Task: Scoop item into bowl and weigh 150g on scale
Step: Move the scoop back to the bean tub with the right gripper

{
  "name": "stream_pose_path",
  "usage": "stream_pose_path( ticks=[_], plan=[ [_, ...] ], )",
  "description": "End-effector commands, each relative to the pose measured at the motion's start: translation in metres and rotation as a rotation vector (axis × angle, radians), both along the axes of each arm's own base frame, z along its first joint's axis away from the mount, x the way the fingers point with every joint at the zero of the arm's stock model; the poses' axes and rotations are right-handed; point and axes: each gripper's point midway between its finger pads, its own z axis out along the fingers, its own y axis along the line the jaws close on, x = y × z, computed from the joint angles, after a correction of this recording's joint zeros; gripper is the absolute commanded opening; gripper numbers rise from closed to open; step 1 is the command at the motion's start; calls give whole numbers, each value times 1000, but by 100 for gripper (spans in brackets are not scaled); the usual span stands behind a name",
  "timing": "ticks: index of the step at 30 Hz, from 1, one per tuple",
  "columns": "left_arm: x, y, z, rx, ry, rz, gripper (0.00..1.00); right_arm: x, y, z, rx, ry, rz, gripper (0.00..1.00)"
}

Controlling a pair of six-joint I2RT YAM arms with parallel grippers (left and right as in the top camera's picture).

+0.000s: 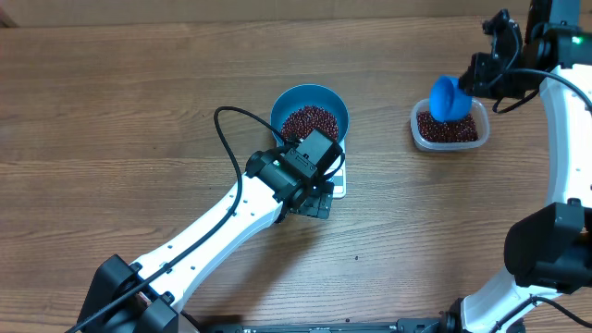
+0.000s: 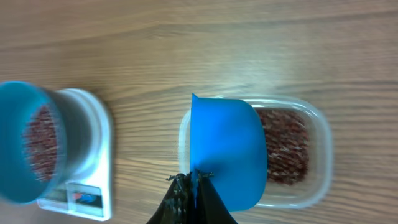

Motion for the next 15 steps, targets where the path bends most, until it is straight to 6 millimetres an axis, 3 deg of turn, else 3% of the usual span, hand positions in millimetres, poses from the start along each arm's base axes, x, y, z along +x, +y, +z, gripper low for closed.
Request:
stream_pose_path(
  ticks=[1,7,15],
  plan=[
    [2,5,1,6,-10,29,99,-4,-20,-16,-94,27,-71,4],
    [2,5,0,6,-10,29,100,-5,-28,-50,-134,51,-87,4],
    [2,5,1,6,-10,29,100,-9,-11,-85,-102,88,-119,4]
  ],
)
